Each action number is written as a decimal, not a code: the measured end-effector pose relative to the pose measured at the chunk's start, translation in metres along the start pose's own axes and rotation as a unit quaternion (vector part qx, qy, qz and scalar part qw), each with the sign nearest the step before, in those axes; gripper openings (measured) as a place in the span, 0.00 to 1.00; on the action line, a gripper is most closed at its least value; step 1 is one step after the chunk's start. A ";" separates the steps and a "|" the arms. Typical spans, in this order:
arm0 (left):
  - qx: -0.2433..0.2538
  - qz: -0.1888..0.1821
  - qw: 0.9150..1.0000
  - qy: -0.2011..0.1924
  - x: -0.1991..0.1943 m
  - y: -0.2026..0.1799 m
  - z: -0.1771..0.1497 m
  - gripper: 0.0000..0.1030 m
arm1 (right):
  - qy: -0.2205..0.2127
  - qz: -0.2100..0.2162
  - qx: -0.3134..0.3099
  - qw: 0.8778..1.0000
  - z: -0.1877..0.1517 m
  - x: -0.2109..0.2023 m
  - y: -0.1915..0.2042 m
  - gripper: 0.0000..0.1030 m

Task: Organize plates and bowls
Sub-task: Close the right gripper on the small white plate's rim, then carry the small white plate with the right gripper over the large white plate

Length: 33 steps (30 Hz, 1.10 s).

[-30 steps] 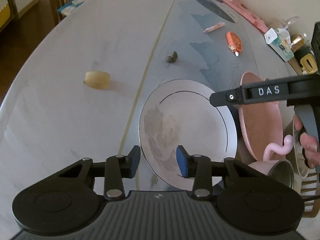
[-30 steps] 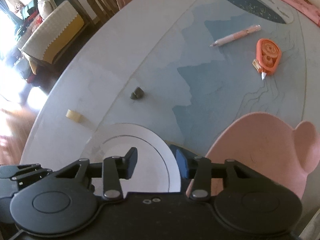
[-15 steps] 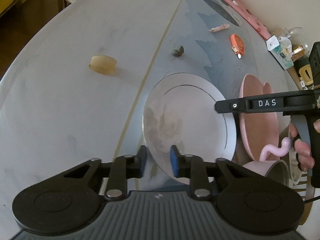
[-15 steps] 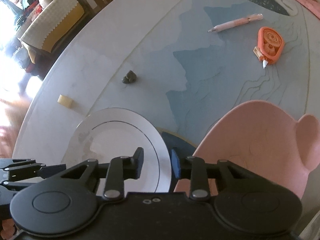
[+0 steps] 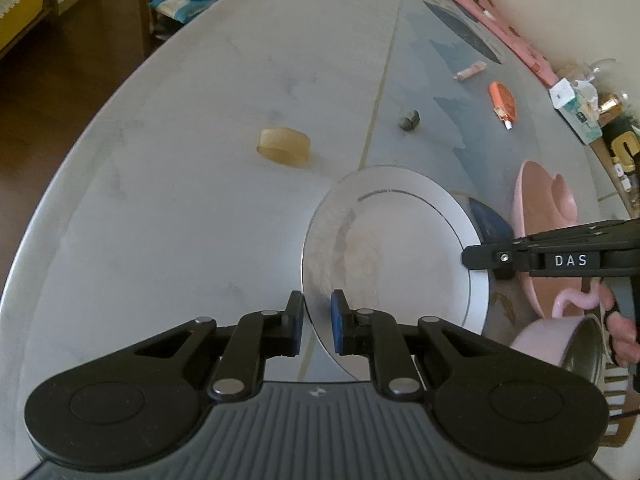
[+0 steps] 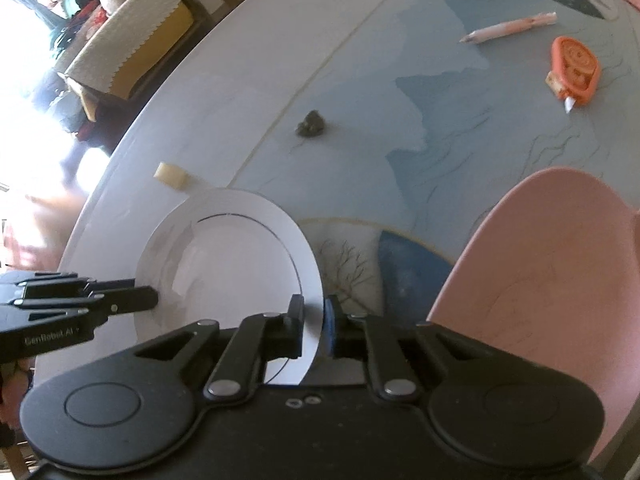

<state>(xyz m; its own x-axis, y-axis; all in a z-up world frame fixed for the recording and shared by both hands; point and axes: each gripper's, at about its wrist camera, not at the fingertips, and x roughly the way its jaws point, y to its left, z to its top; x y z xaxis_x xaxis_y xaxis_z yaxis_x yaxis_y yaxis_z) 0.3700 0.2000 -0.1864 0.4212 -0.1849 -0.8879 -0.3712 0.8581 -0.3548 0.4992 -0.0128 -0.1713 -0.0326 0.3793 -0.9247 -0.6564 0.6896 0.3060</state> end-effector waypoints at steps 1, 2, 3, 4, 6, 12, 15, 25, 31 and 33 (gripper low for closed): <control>0.002 0.000 1.000 -0.002 -0.001 0.000 -0.001 0.13 | -0.003 0.004 0.003 1.000 -0.002 -0.001 -0.001 0.16; 0.001 -0.001 1.000 -0.003 -0.001 0.000 -0.002 0.13 | -0.005 0.006 0.004 1.000 -0.003 -0.002 -0.002 0.16; -0.002 0.000 1.000 -0.005 -0.001 0.000 -0.002 0.13 | -0.006 0.007 0.003 1.000 -0.004 -0.002 -0.003 0.16; -0.005 0.000 1.000 -0.005 -0.001 0.000 -0.002 0.13 | -0.009 0.007 0.004 1.000 -0.005 -0.003 -0.003 0.15; -0.010 0.002 1.000 -0.006 0.000 0.000 -0.001 0.13 | -0.011 0.005 0.008 1.000 -0.006 -0.005 -0.003 0.14; -0.002 0.021 1.000 -0.018 -0.003 -0.008 -0.004 0.13 | -0.020 -0.010 0.019 1.000 -0.010 -0.003 0.004 0.14; 0.002 0.017 0.999 -0.029 -0.010 -0.010 -0.005 0.13 | -0.030 -0.013 0.027 0.999 -0.014 -0.008 0.004 0.14; -0.001 0.022 0.999 -0.048 -0.033 -0.006 -0.007 0.13 | -0.043 -0.015 0.041 0.998 -0.023 -0.022 0.020 0.12; -0.003 0.030 0.998 -0.054 -0.052 0.004 -0.016 0.13 | -0.042 -0.017 0.032 0.998 -0.027 -0.027 0.044 0.11; -0.005 0.031 0.998 -0.056 -0.060 0.006 -0.020 0.13 | -0.043 -0.017 0.032 0.998 -0.030 -0.029 0.052 0.11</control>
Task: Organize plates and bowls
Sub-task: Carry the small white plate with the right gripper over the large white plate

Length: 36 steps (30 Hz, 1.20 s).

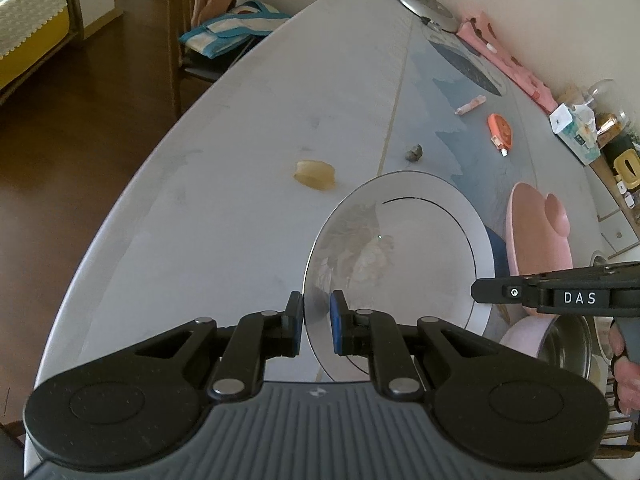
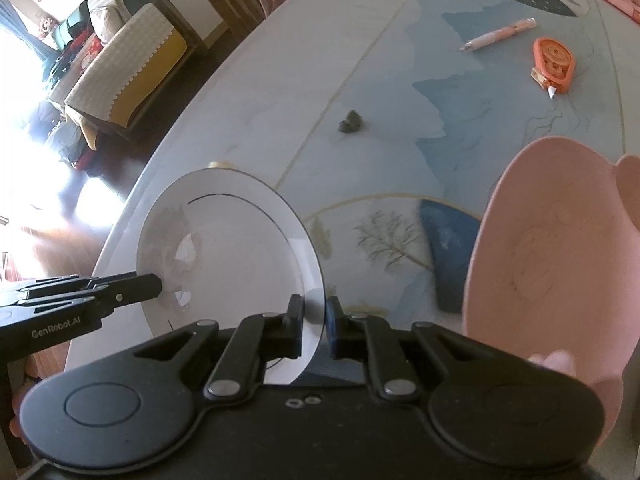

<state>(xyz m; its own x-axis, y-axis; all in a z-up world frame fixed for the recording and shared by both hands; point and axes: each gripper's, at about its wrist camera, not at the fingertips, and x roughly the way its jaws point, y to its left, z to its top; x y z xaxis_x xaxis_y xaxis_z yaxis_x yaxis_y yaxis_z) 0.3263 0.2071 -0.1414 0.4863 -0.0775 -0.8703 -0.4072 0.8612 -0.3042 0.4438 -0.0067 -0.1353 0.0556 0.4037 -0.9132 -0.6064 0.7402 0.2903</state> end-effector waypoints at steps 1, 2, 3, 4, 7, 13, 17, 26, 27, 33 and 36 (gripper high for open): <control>0.000 0.000 1.000 -0.001 -0.004 0.001 -0.002 0.13 | 0.000 0.000 0.000 1.000 -0.002 -0.001 0.004 0.11; 0.000 0.000 1.000 -0.001 -0.007 0.003 -0.004 0.13 | 0.000 0.000 0.001 1.000 -0.005 -0.003 0.007 0.11; 0.001 0.001 1.000 -0.001 -0.011 0.004 -0.006 0.13 | -0.001 0.000 0.001 1.000 -0.008 -0.005 0.011 0.11; 0.002 0.001 1.000 -0.002 -0.015 0.005 -0.009 0.13 | -0.001 0.000 0.000 1.000 -0.011 -0.007 0.015 0.11; 0.006 -0.001 1.000 -0.004 -0.027 0.008 -0.018 0.13 | -0.002 -0.001 0.001 1.000 -0.022 -0.012 0.025 0.11; 0.013 -0.004 1.000 -0.001 -0.046 0.013 -0.044 0.13 | -0.001 0.002 0.011 1.000 -0.051 -0.024 0.039 0.10; 0.025 -0.008 1.000 0.004 -0.058 0.015 -0.066 0.13 | 0.000 -0.004 0.017 1.000 -0.076 -0.029 0.048 0.10; 0.050 -0.021 0.998 0.022 -0.074 0.015 -0.119 0.13 | -0.001 -0.013 0.051 0.999 -0.140 -0.038 0.060 0.10; 0.055 -0.024 0.998 0.024 -0.077 0.014 -0.125 0.13 | -0.003 -0.015 0.058 0.998 -0.150 -0.040 0.060 0.10; 0.091 -0.046 0.994 0.038 -0.085 -0.005 -0.156 0.13 | -0.014 -0.024 0.097 0.995 -0.202 -0.060 0.053 0.10; 0.115 -0.060 0.990 0.048 -0.086 -0.021 -0.170 0.13 | -0.023 -0.032 0.121 0.992 -0.227 -0.074 0.046 0.10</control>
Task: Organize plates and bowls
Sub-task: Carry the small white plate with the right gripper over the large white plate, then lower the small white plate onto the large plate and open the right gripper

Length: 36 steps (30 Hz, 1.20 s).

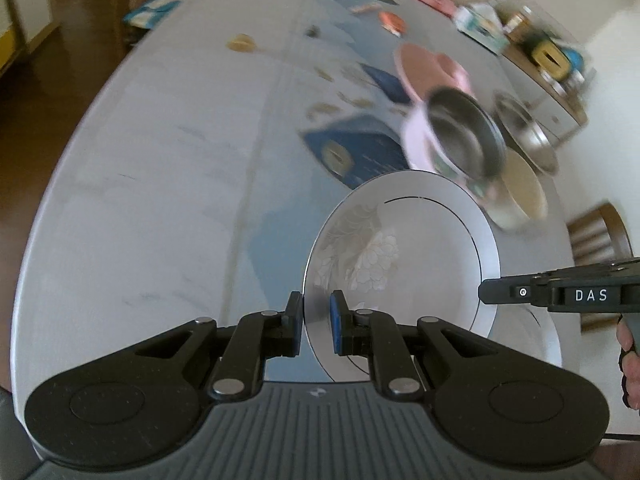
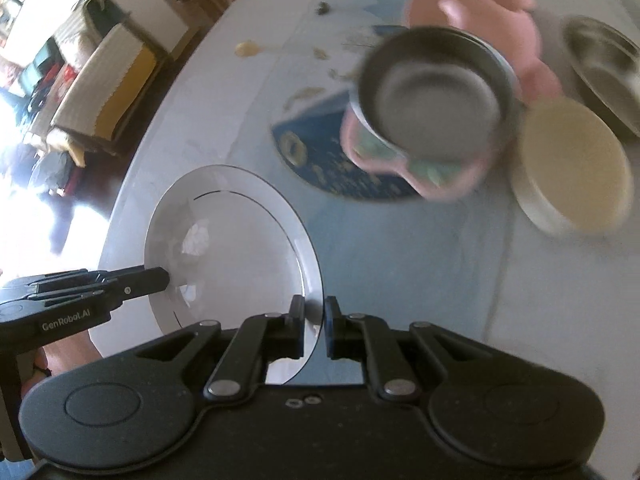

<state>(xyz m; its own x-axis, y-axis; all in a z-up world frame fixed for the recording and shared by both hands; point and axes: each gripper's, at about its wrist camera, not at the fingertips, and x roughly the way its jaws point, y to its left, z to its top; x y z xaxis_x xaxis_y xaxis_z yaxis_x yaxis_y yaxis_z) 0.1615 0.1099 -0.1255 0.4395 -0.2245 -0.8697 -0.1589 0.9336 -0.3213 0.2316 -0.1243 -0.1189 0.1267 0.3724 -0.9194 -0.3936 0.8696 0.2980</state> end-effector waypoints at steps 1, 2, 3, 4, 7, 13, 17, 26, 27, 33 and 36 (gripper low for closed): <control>0.008 -0.005 1.000 0.003 0.001 -0.006 -0.002 0.13 | -0.003 -0.002 0.011 1.000 -0.009 -0.006 -0.007 0.10; 0.018 -0.009 1.000 0.006 0.002 -0.014 -0.004 0.13 | -0.007 -0.004 0.020 1.000 -0.015 -0.010 -0.013 0.10; 0.029 -0.015 0.999 0.010 0.003 -0.022 -0.005 0.13 | -0.010 -0.006 0.029 1.000 -0.020 -0.013 -0.019 0.10; 0.037 -0.019 0.999 0.012 0.003 -0.030 -0.007 0.13 | -0.015 -0.010 0.038 0.999 -0.027 -0.019 -0.026 0.10; 0.062 -0.033 0.997 0.020 0.008 -0.053 -0.009 0.13 | -0.024 -0.015 0.063 0.998 -0.046 -0.031 -0.045 0.10; 0.109 -0.055 0.991 0.045 0.027 -0.102 -0.021 0.13 | -0.025 -0.022 0.120 0.992 -0.084 -0.047 -0.090 0.10; 0.134 -0.057 0.988 0.059 0.041 -0.130 -0.031 0.13 | -0.024 -0.030 0.144 0.989 -0.104 -0.054 -0.113 0.10; 0.156 -0.052 0.983 0.086 0.067 -0.157 -0.044 0.13 | -0.015 -0.025 0.180 0.983 -0.132 -0.050 -0.144 0.10; 0.156 -0.052 0.982 0.089 0.069 -0.158 -0.045 0.13 | -0.013 -0.023 0.182 0.983 -0.133 -0.049 -0.145 0.10; 0.157 -0.044 0.982 0.099 0.080 -0.158 -0.045 0.13 | -0.003 -0.018 0.185 0.983 -0.138 -0.042 -0.149 0.09; 0.154 -0.043 0.982 0.103 0.083 -0.157 -0.044 0.13 | 0.001 -0.017 0.186 0.982 -0.139 -0.040 -0.151 0.09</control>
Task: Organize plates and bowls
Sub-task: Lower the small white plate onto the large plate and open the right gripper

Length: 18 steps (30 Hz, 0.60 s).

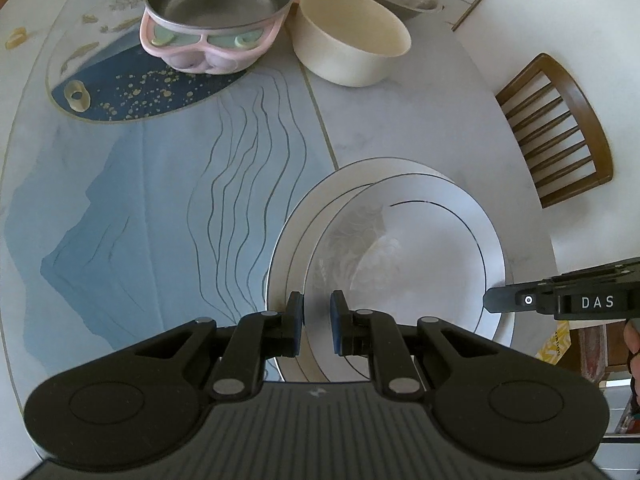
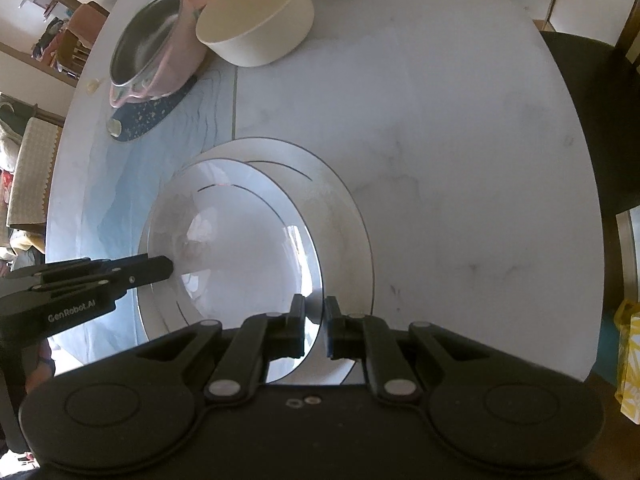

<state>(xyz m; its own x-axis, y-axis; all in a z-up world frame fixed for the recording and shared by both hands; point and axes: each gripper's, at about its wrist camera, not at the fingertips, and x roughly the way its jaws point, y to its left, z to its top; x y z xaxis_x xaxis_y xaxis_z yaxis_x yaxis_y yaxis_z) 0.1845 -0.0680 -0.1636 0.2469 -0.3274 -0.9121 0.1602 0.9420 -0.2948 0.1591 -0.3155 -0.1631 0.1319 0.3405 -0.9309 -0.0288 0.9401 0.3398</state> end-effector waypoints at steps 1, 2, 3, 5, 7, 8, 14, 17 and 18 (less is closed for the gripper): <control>0.001 0.000 1.000 0.000 0.000 0.000 0.000 0.13 | 0.001 0.000 0.000 1.000 0.000 0.000 -0.001 0.09; 0.003 0.000 1.000 0.001 0.001 0.000 0.001 0.13 | 0.002 -0.001 -0.001 1.000 0.000 0.000 -0.001 0.09; 0.003 0.000 1.000 0.001 0.001 0.000 0.001 0.13 | 0.002 -0.001 -0.001 1.000 -0.001 0.000 -0.001 0.09; 0.001 -0.002 1.000 0.002 0.001 0.000 0.001 0.13 | 0.002 -0.001 0.000 1.000 -0.001 0.000 -0.001 0.09; 0.000 -0.003 1.000 0.002 0.001 0.001 0.001 0.13 | 0.002 -0.001 0.000 1.000 -0.001 0.000 -0.001 0.09; 0.003 -0.002 1.000 0.001 0.001 0.001 0.001 0.13 | 0.002 -0.001 0.001 1.000 -0.001 0.000 -0.001 0.09; 0.012 0.000 1.000 0.005 0.003 -0.003 0.002 0.13 | 0.003 0.004 0.009 1.000 0.001 0.004 -0.003 0.09; 0.012 -0.002 1.000 0.008 0.004 -0.003 0.002 0.13 | 0.003 0.008 0.014 1.000 -0.001 0.005 -0.005 0.09; 0.012 -0.004 1.000 0.009 0.005 -0.003 0.002 0.13 | 0.002 0.009 0.015 1.000 -0.001 0.004 -0.006 0.09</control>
<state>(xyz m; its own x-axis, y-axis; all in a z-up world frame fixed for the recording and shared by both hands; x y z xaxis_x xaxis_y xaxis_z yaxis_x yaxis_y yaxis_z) 0.1871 -0.0727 -0.1663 0.2280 -0.3326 -0.9151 0.1848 0.9376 -0.2947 0.1585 -0.3194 -0.1692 0.1271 0.3573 -0.9253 -0.0011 0.9329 0.3601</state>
